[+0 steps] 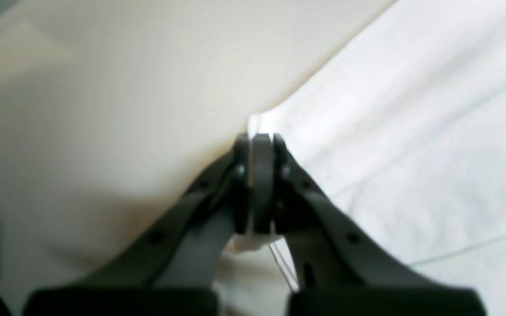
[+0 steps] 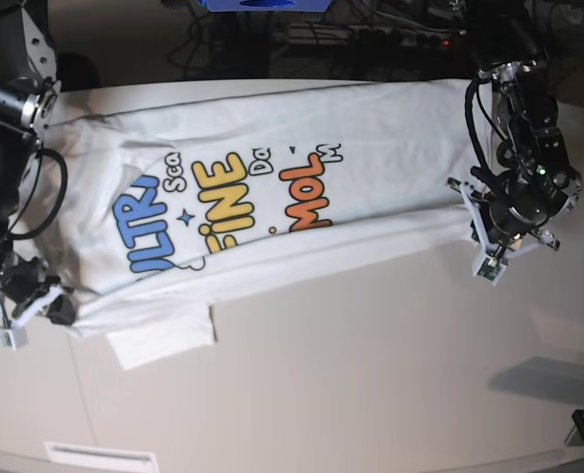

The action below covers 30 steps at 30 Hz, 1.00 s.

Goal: Fold the T-shirt properly
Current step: 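Drag the grasped side edge across the shirt with both grippers, folding lengthwise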

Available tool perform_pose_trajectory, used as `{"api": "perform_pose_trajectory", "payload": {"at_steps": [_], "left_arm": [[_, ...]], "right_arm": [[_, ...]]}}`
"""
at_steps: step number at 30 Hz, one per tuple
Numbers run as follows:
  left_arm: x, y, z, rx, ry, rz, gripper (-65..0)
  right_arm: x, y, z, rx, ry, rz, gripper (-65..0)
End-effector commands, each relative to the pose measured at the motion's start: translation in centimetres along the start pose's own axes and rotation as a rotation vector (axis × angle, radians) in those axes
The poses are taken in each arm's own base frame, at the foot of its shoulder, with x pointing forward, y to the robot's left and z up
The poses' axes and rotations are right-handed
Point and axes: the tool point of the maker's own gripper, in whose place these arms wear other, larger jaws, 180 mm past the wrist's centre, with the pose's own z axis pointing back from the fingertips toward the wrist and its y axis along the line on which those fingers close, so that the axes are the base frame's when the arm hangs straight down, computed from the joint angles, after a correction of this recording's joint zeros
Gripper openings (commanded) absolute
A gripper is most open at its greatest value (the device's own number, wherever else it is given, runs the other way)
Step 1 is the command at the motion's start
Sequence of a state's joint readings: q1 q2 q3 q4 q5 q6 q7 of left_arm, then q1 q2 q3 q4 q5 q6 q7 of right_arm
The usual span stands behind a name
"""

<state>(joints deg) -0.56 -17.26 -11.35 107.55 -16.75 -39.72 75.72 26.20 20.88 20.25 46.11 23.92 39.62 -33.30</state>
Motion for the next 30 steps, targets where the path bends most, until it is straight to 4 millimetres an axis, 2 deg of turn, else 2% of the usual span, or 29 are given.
{"api": "perform_pose_trajectory", "payload": {"at_steps": [1,12,19,22,30], "left_arm": [[0.9,1.2,0.9,0.038,-0.029,-0.019,-65.0],[-1.9,1.6,1.2,0.043,0.043,-0.066,-65.0],[-2.7,1.3,1.4,0.040,0.075,-0.072,-65.0],[-2.3,1.4,2.2,0.061,0.076,-0.092,-65.0],[-3.0,1.1,2.4,0.060,0.105,-0.101,-65.0]], "right_arm": [[3.2,-0.4,0.7,-0.002,-0.074,0.022,-65.0],[2.5,-1.2,1.3,-0.020,-0.028,0.028,-65.0],[1.2,-1.3,1.3,-0.022,0.014,0.024,-65.0],[1.0,-1.4,1.3,-0.022,0.021,0.023,-65.0],[-1.4,-1.7,1.5,-0.028,0.062,0.010,-65.0]]}}
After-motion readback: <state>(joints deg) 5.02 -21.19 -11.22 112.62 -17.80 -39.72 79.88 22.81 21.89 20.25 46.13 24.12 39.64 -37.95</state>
